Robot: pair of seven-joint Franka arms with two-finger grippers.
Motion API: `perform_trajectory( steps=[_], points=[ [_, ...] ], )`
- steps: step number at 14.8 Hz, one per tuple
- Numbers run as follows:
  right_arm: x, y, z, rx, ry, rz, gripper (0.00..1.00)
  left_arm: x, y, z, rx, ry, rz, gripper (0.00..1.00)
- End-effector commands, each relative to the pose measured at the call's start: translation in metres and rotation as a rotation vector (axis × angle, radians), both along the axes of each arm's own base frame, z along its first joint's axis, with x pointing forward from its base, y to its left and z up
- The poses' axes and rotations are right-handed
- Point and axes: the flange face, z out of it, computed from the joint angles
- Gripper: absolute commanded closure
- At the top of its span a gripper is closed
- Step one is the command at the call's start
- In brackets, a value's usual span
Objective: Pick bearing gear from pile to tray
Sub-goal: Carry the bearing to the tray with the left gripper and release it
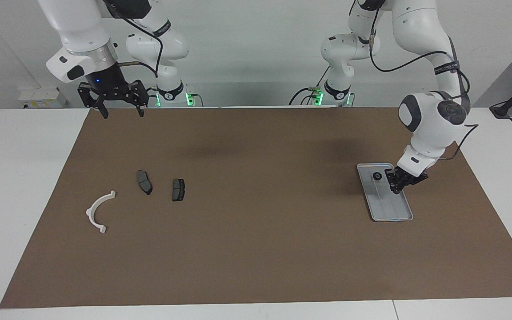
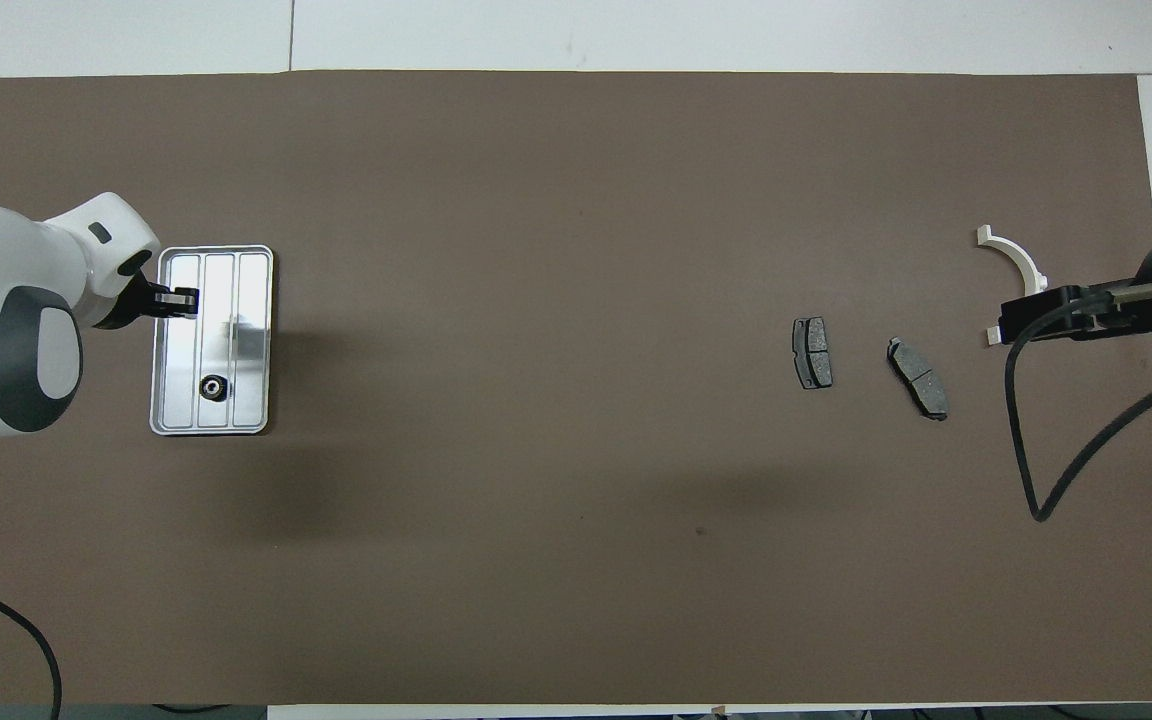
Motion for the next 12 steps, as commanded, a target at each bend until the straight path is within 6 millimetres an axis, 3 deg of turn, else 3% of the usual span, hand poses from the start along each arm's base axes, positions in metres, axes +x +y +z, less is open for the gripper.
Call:
perform_trajectory(
  steps=[1,4,12],
  points=[
    [-0.003,-0.001,0.004,-0.001,-0.013,0.005,0.0,-0.018,0.002,-0.005,-0.009,-0.022,-0.007,1.0],
    [-0.004,-0.002,0.004,0.0,-0.008,0.001,0.0,-0.026,0.0,-0.022,-0.01,-0.042,0.0,1.0],
    [-0.004,-0.003,0.004,-0.001,-0.007,0.001,0.0,-0.026,-0.009,-0.043,-0.017,-0.063,0.018,1.0]
  ],
)
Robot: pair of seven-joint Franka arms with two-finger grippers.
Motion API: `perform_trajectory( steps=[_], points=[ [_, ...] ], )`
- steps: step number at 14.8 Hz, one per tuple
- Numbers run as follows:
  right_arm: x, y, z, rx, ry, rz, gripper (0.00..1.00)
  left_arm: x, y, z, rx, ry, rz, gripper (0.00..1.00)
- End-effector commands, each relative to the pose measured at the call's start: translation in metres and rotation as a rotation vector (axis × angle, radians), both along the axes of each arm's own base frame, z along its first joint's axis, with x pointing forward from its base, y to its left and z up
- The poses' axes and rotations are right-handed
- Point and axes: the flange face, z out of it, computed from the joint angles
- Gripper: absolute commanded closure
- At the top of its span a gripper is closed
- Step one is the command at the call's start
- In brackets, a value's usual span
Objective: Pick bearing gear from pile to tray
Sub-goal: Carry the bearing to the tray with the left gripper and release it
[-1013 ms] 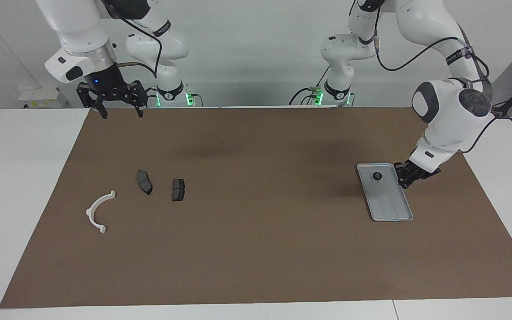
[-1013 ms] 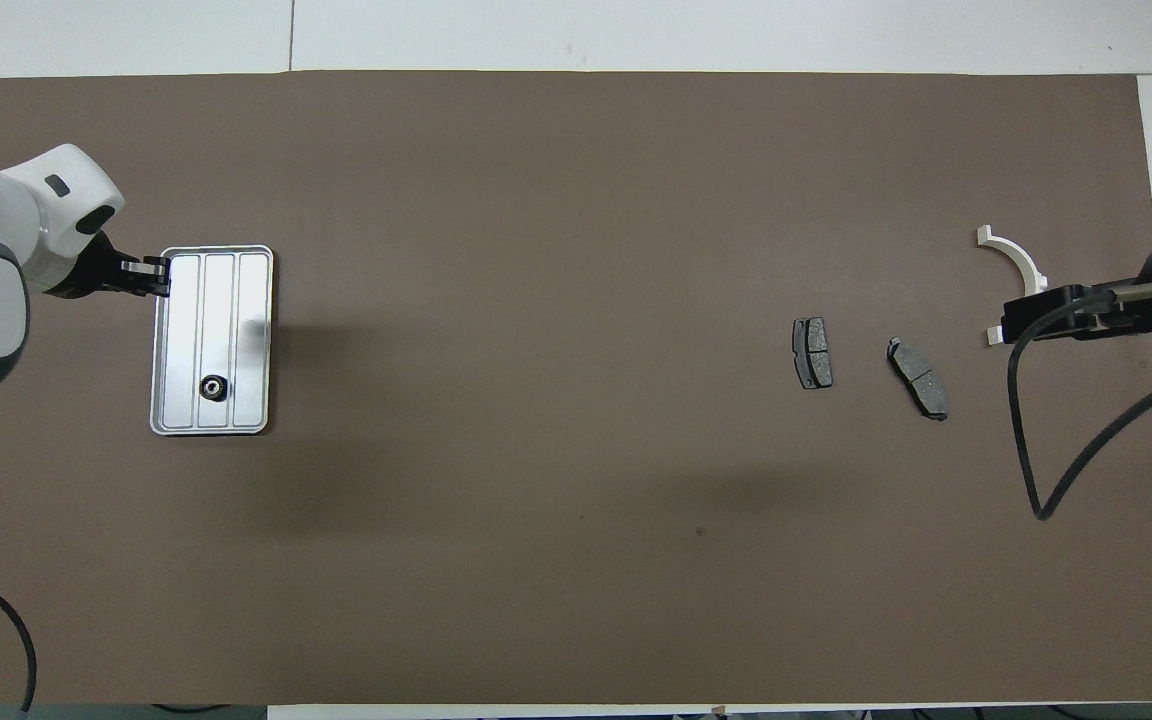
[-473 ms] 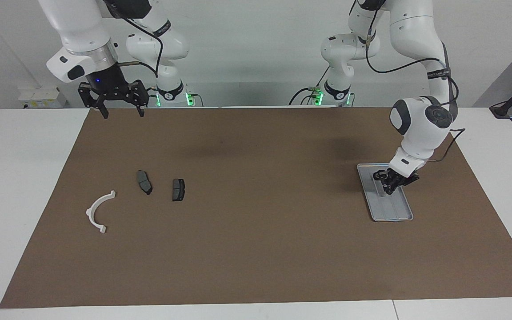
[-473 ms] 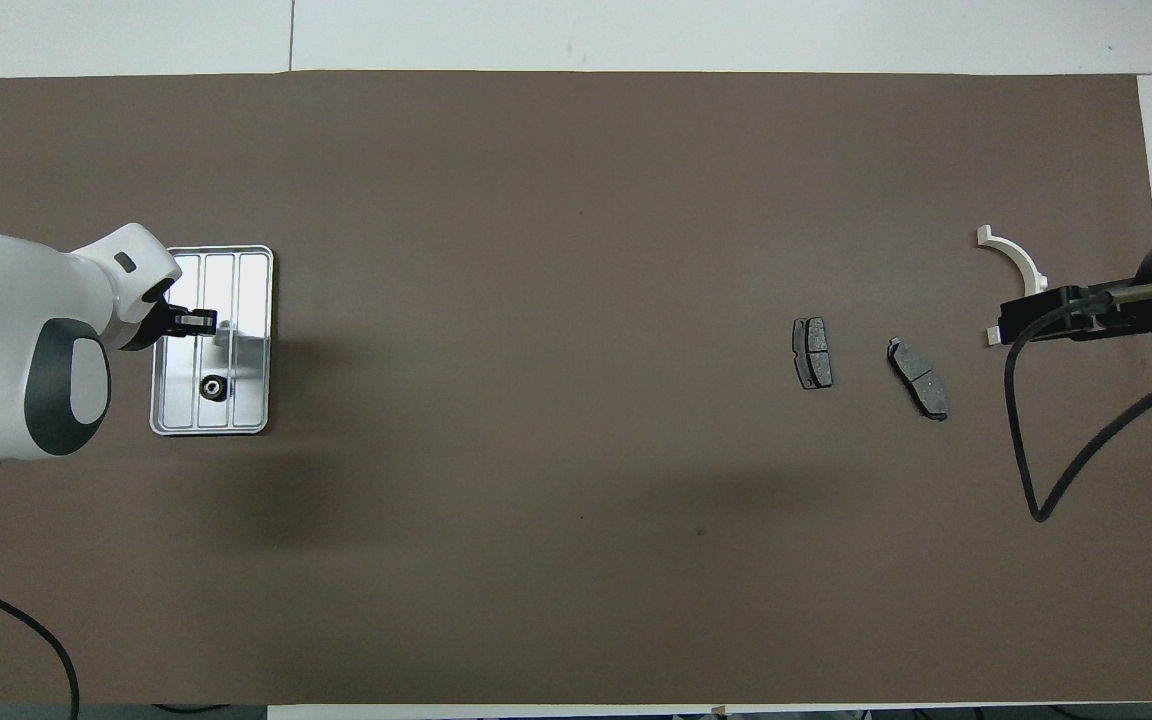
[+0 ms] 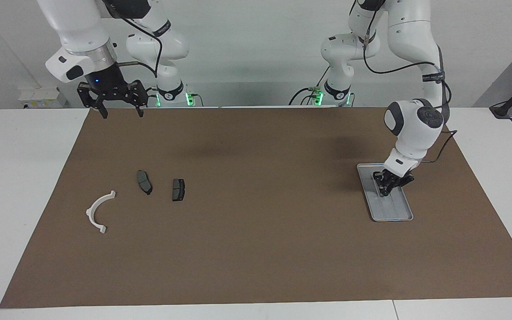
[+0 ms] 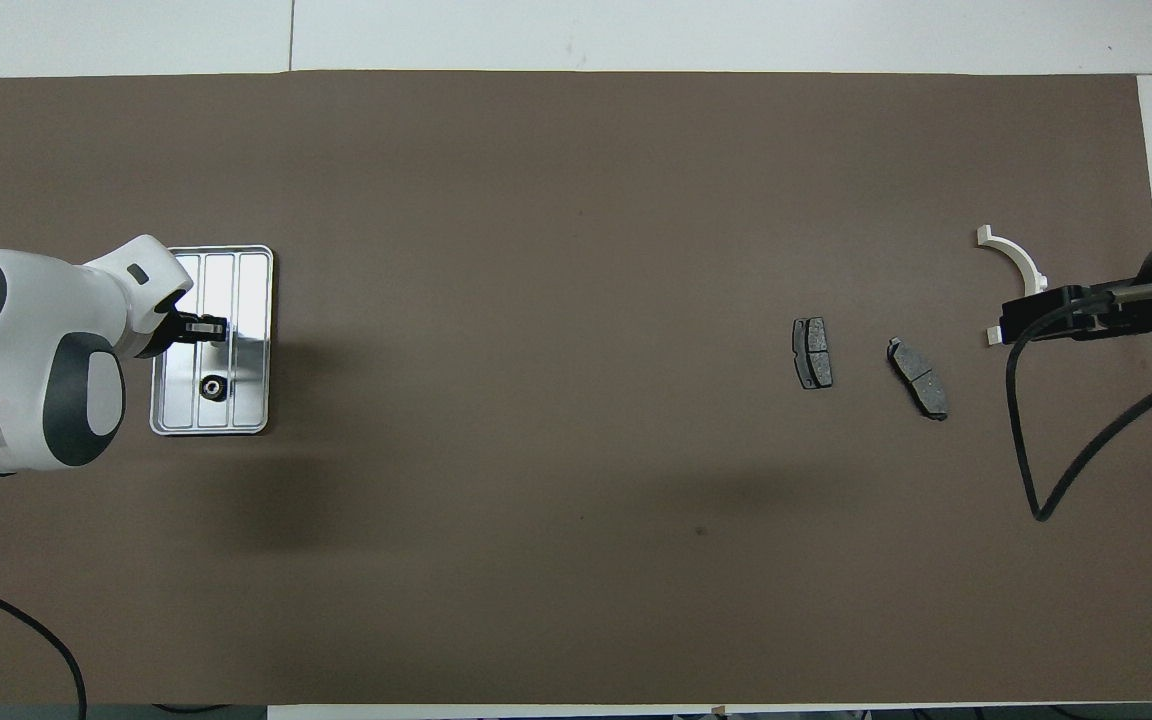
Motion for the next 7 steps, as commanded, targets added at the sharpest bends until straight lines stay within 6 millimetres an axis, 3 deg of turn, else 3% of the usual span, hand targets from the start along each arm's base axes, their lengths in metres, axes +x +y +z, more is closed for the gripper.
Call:
perform_trajectory(
  steps=[1,5,6,7],
  points=[
    [-0.0038,-0.0006,0.0038,0.0,-0.006,0.005,0.0,-0.0045,-0.006,-0.0037,-0.01,-0.017,0.009,1.0],
    [-0.0035,-0.0038,0.0045,0.0,-0.008,-0.001,0.0,-0.0043,-0.0069,-0.006,-0.01,-0.016,0.005,1.0],
    [-0.0036,-0.003,0.0038,0.0,-0.006,0.0,0.0,-0.0043,-0.0069,-0.006,-0.01,-0.016,0.005,0.92],
    [-0.0043,-0.0022,0.0044,0.0,-0.006,0.002,0.0,-0.0043,-0.0069,-0.006,-0.01,-0.016,0.002,0.63]
  ],
)
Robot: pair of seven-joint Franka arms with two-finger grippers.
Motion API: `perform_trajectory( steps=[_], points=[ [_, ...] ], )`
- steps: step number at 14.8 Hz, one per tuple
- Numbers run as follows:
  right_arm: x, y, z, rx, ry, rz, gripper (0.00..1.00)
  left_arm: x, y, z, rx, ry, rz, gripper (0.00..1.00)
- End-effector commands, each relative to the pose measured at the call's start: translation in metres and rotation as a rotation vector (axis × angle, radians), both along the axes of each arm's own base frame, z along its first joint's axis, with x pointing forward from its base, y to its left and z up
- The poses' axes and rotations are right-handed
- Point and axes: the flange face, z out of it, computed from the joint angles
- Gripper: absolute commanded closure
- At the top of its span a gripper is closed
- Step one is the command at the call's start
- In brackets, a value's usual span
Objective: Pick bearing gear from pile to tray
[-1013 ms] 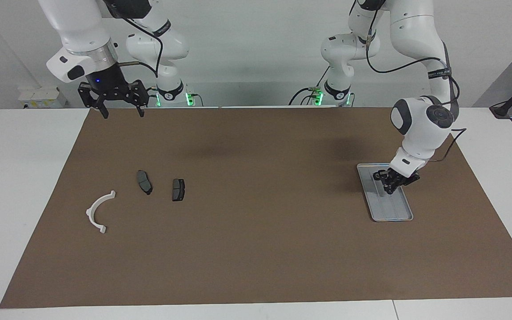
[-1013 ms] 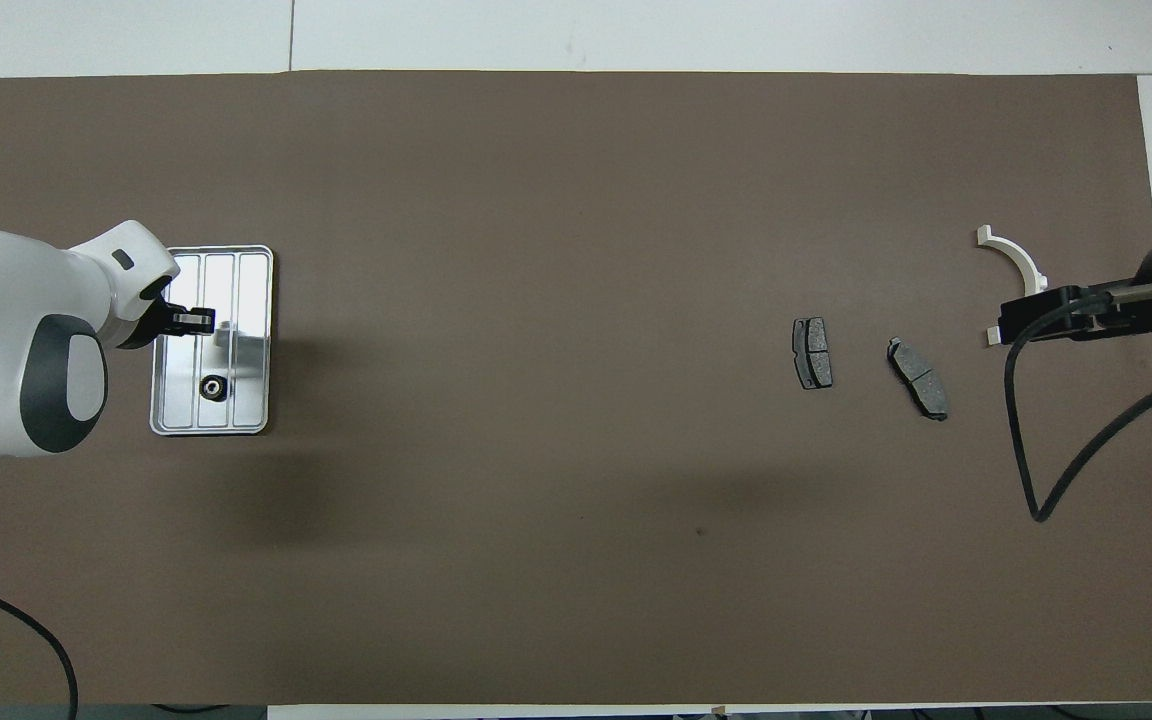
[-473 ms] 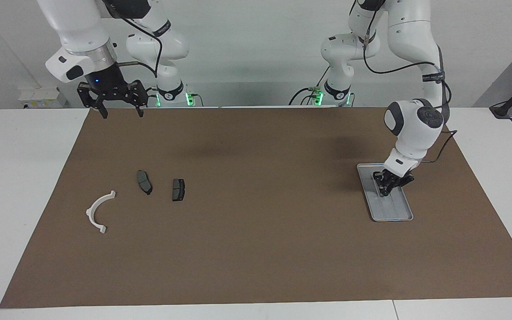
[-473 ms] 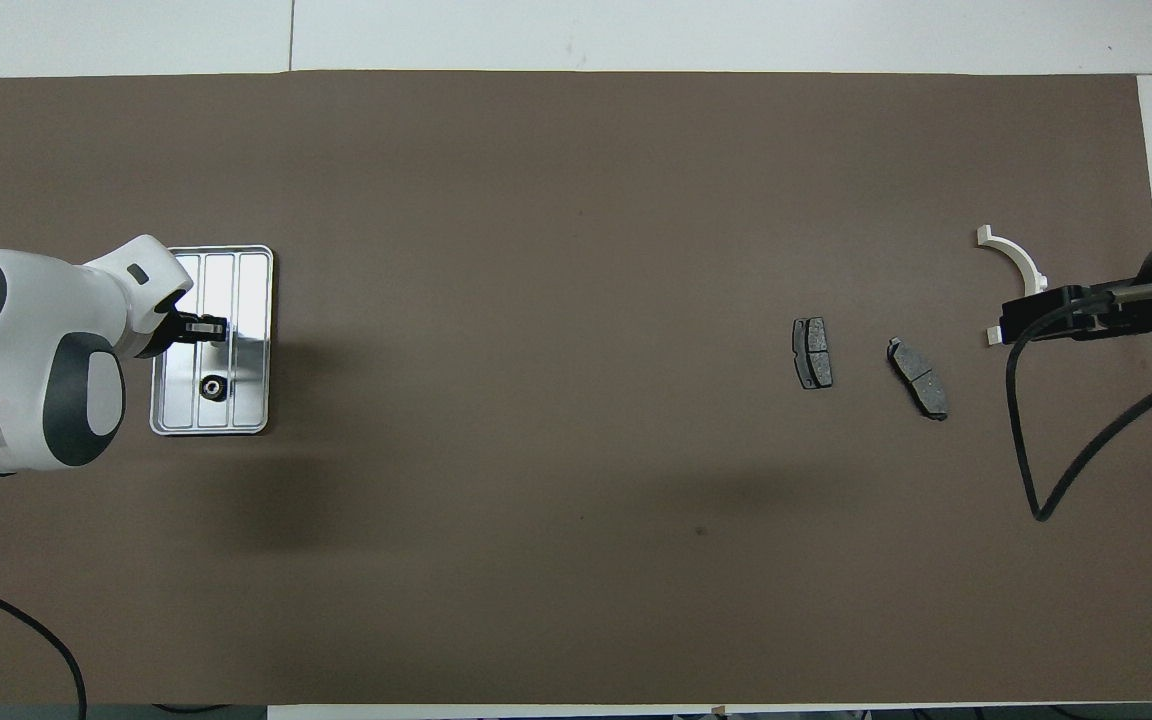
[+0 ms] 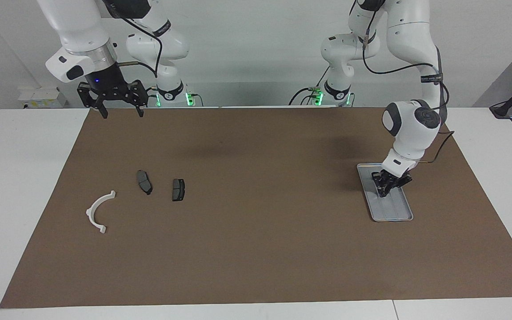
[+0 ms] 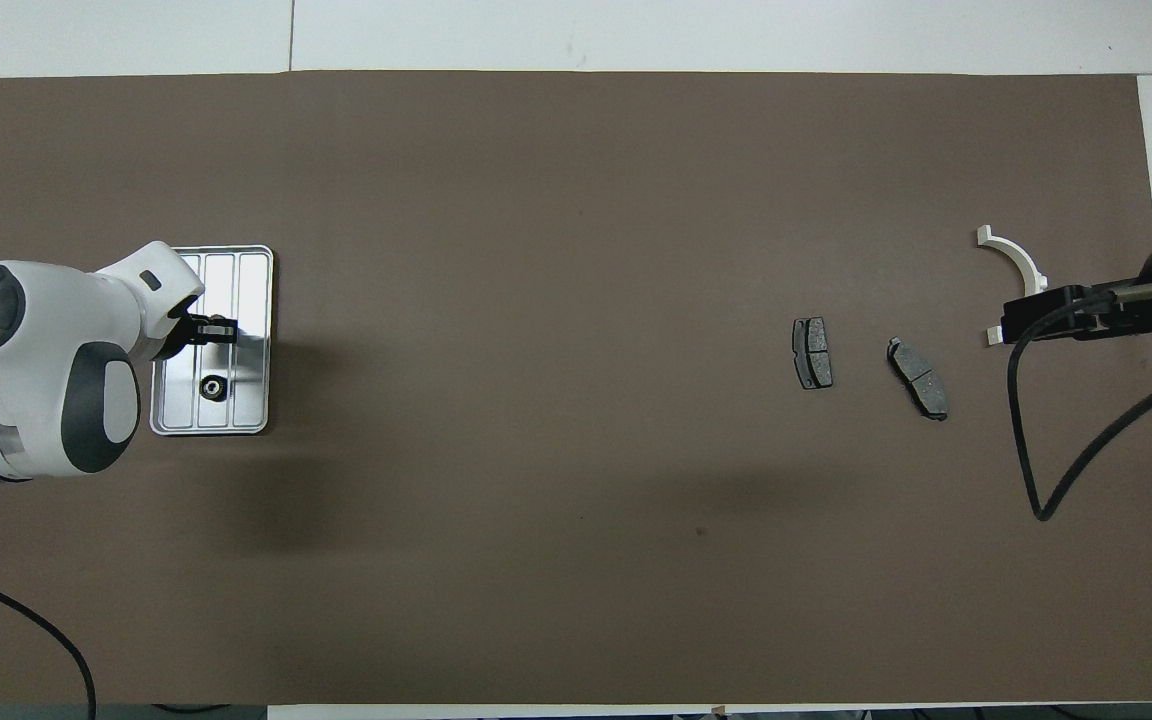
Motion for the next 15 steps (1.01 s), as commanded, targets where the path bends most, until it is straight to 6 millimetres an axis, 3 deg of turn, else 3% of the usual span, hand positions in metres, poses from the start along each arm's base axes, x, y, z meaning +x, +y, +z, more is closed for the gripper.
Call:
perform_trajectory(
  steps=[1,5,8,9,10,11,14,15],
  points=[
    [-0.004,-0.002,0.004,0.0,-0.006,0.002,0.0,-0.003,-0.002,-0.002,-0.007,-0.012,0.007,0.42],
    [-0.005,-0.002,0.005,0.0,-0.009,0.002,0.0,0.0,-0.002,0.002,-0.007,-0.007,0.002,0.34],
    [-0.005,-0.002,0.005,0.002,-0.008,0.002,0.0,0.025,-0.001,0.046,-0.006,0.008,0.006,0.31],
    [-0.005,-0.002,0.005,0.0,-0.008,0.002,0.0,0.033,-0.001,0.065,-0.007,-0.008,0.017,0.2],
    [-0.005,-0.001,0.005,0.0,-0.008,0.003,0.0,0.04,-0.001,0.091,-0.009,-0.039,0.024,0.11],
    [-0.005,-0.001,0.005,0.002,-0.008,0.003,0.0,0.046,0.002,0.122,-0.012,-0.05,0.053,0.08],
    [-0.005,-0.002,0.005,0.002,-0.008,0.002,0.0,0.051,0.017,0.253,-0.012,-0.01,0.09,0.03],
    [-0.005,-0.002,0.005,0.002,-0.008,0.003,0.0,0.047,0.019,0.278,-0.013,-0.014,0.096,0.02]
  ],
)
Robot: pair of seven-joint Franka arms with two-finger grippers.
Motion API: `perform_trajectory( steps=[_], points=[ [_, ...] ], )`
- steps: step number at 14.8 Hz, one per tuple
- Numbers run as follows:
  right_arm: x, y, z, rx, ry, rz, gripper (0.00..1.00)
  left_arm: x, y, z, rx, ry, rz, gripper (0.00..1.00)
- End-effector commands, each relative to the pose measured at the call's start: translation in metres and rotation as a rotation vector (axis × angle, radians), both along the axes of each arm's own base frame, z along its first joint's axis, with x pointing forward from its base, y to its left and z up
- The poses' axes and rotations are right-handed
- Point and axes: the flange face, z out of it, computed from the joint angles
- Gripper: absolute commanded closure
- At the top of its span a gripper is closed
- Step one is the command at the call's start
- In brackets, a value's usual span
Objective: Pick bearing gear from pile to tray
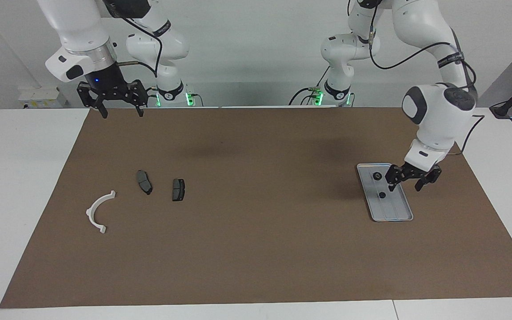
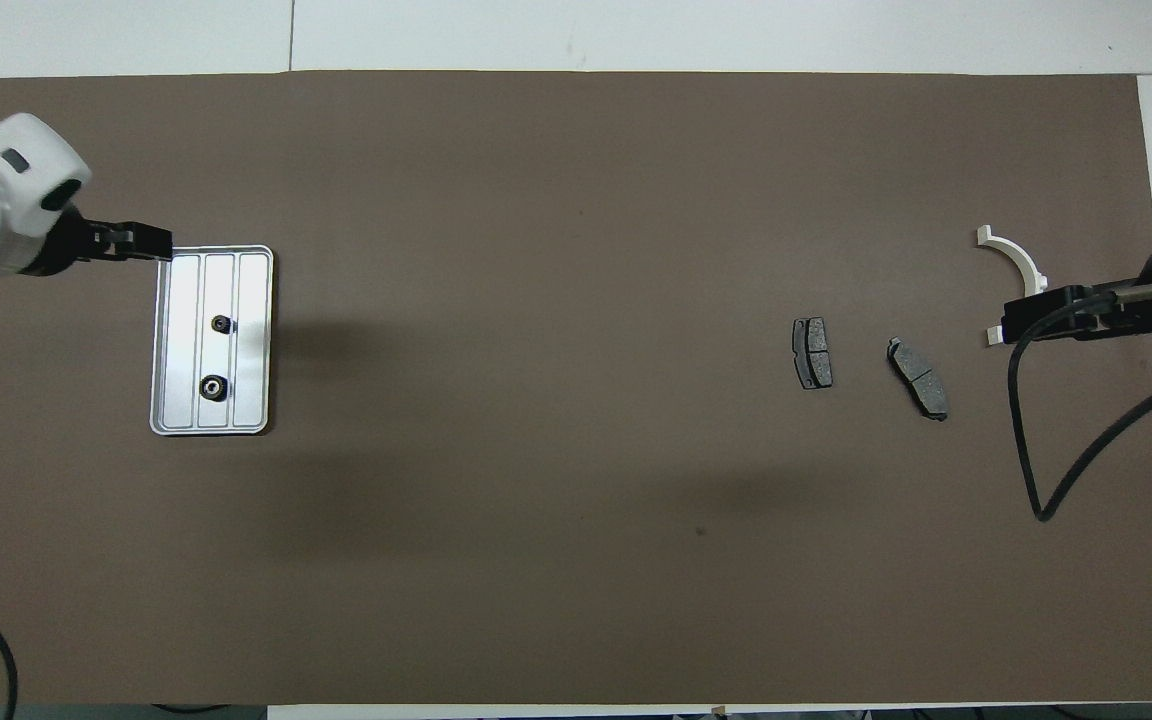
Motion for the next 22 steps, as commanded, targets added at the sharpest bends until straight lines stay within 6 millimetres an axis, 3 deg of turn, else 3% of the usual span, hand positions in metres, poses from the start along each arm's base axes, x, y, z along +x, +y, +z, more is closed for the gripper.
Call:
perform_trajectory(
  steps=[1,4,10,16,17,22],
  points=[
    [-0.004,-0.002,0.005,0.002,-0.006,0.002,0.0,-0.01,0.007,0.078,-0.014,-0.005,0.038,0.0],
    [-0.004,-0.002,0.005,0.002,-0.006,0.002,0.0,-0.04,0.005,0.124,-0.024,-0.034,0.119,0.0],
    [-0.005,-0.002,0.006,0.002,-0.01,0.002,0.0,-0.068,0.0,0.154,-0.028,0.011,0.137,0.0],
    [-0.005,-0.002,0.006,0.002,-0.01,0.003,0.0,-0.095,-0.007,0.128,-0.004,0.119,0.11,0.0],
    [-0.005,-0.002,0.005,0.002,-0.008,0.003,0.0,-0.096,-0.017,0.127,-0.001,0.12,0.092,0.0],
    [-0.005,-0.002,0.006,0.002,-0.01,0.003,0.0,-0.1,-0.025,0.126,-0.005,0.145,0.079,0.0]
  ],
)
